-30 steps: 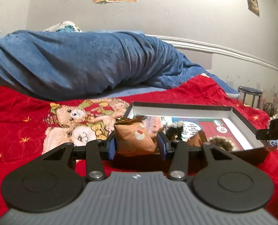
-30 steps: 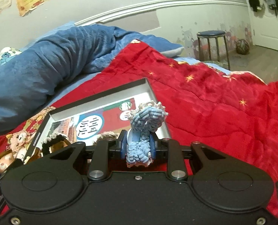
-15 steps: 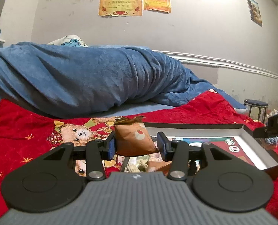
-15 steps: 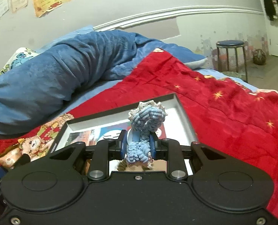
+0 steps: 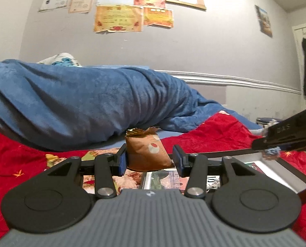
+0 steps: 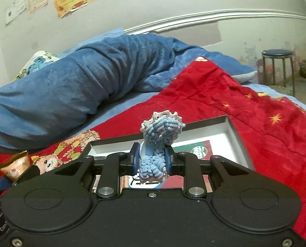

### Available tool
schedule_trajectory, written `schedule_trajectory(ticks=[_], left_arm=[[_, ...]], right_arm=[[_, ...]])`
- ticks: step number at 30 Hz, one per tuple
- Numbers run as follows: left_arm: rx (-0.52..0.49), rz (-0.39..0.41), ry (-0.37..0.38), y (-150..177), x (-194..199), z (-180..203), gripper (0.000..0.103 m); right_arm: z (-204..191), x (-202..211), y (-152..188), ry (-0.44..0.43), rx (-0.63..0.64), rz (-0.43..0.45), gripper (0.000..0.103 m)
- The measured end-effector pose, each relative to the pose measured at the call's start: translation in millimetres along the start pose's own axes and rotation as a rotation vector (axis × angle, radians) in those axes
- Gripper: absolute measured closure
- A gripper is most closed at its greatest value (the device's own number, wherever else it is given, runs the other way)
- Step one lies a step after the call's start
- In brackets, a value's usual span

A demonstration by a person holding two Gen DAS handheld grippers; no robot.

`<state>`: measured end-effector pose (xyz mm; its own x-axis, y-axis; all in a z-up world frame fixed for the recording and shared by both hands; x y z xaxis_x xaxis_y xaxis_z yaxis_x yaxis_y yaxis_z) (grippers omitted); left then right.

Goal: Organize objects
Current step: 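Carry the tan packet and light blue rope ring over the black box with both grippers, then open the left gripper to drop the tan packet while the right drops the rope ring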

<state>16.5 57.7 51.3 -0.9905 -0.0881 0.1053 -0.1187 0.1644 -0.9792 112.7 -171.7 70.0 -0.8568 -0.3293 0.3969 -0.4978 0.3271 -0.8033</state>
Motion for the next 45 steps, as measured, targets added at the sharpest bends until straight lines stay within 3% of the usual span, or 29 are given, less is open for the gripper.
schedule_trajectory(ticks=[9, 16, 24, 45], left_arm=[[-0.061, 0.026, -0.003, 14.2, -6.5, 12.7, 0.054], [-0.001, -0.139, 0.058, 26.2, -36.3, 5.2, 0.054], [-0.006, -0.222, 0.062, 33.0, -47.7, 5.4, 0.054], [-0.036, -0.221, 0.089, 34.3, -50.2, 9.5, 0.053]], right_arm=[[10.3, -36.1, 0.5, -0.060, -0.087, -0.066, 0.079], [10.7, -57.9, 9.5, -0.087, -0.145, -0.109, 0.079], [7.7, -66.3, 22.3, -0.096, -0.159, -0.131, 0.079], [6.6, -73.2, 32.1, -0.051, -0.153, -0.163, 0.078]])
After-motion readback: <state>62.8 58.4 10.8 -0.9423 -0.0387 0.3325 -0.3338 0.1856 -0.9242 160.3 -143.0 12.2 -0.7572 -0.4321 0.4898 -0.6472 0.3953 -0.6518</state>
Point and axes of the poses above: each gripper's, at about its wrist camera, not at the fingertips, and x roughly against the way its jaws point, z to its right, y to its underside, the point moved 1 cm from there along -x, roughly the way its jaws point, and after that the axes turned 9 degrees about -x, right-handed, at the moved point
